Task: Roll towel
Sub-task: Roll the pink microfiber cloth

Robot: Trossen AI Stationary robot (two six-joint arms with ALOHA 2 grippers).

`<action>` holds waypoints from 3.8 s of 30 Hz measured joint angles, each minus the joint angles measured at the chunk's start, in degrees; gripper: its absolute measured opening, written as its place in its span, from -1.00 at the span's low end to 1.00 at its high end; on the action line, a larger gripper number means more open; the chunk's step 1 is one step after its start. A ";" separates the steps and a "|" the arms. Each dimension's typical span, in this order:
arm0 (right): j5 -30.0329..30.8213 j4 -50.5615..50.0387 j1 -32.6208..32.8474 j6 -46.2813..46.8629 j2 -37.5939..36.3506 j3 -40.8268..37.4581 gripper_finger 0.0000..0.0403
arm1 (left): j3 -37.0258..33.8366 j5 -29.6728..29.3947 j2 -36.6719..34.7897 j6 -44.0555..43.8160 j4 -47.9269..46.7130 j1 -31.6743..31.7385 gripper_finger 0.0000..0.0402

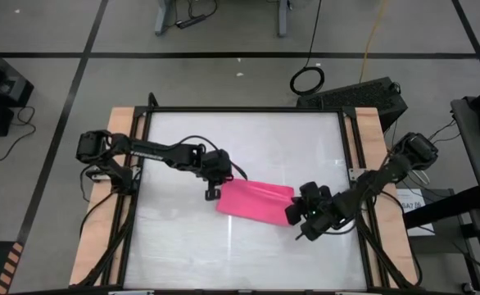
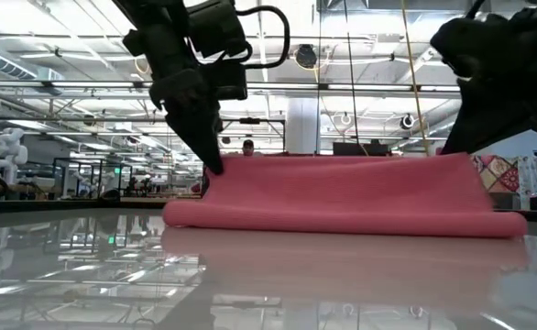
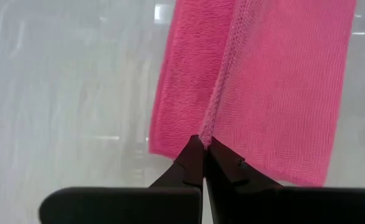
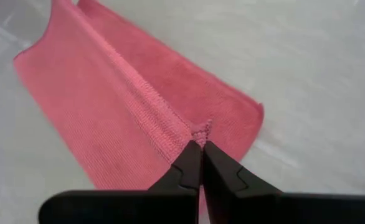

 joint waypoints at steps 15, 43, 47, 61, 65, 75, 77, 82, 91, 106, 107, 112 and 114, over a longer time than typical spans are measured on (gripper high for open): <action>-3.12 0.02 -9.36 -8.33 0.00 0.04 -1.00 | -0.02 0.34 2.03 1.44 -2.61 1.44 -0.98; -10.75 -10.89 -13.57 -8.67 -0.13 -0.02 -0.14 | -0.13 -1.75 4.76 -0.45 3.18 0.39 0.01; -9.24 -5.21 -12.39 -12.49 -0.15 -0.02 -0.05 | -0.13 -1.55 4.74 1.30 4.93 -1.21 -0.04; -9.22 18.73 -3.34 -18.03 0.58 0.00 -0.08 | 3.42 -8.75 4.72 6.95 8.08 -5.57 -0.09; -9.25 20.27 -1.39 -14.36 2.72 0.04 -0.18 | 3.50 -3.80 5.31 10.26 14.47 -6.31 -0.09; -10.93 21.09 0.01 -12.92 7.89 0.04 -0.40 | 3.48 1.51 13.56 10.23 15.60 -4.79 -0.09; -11.77 19.93 -0.45 -13.26 9.00 0.04 -0.43 | 3.50 1.49 14.61 10.09 14.02 -4.39 -0.09; -16.31 16.78 -3.22 -16.13 12.80 0.11 -0.51 | 3.54 1.55 14.49 6.78 10.69 -4.29 -0.09; -16.55 12.59 -12.89 -29.13 12.48 0.15 -0.59 | 3.63 3.97 13.51 -6.37 4.24 -6.78 -0.09; -19.01 18.02 -31.93 -53.40 9.32 0.50 -0.61 | 9.05 12.57 13.79 -24.07 20.76 -12.91 -0.10; -18.93 17.38 -32.00 -54.17 8.14 0.96 -0.61 | 9.72 12.58 13.74 -23.94 20.78 -12.63 -0.10; -18.71 17.07 -29.16 -54.75 1.37 2.00 -0.61 | 12.98 9.33 13.31 -14.96 11.21 -10.87 -0.10; -18.68 20.07 -26.97 -53.51 -0.54 2.16 -0.61 | 13.77 5.25 13.24 -8.92 5.98 -9.96 -0.10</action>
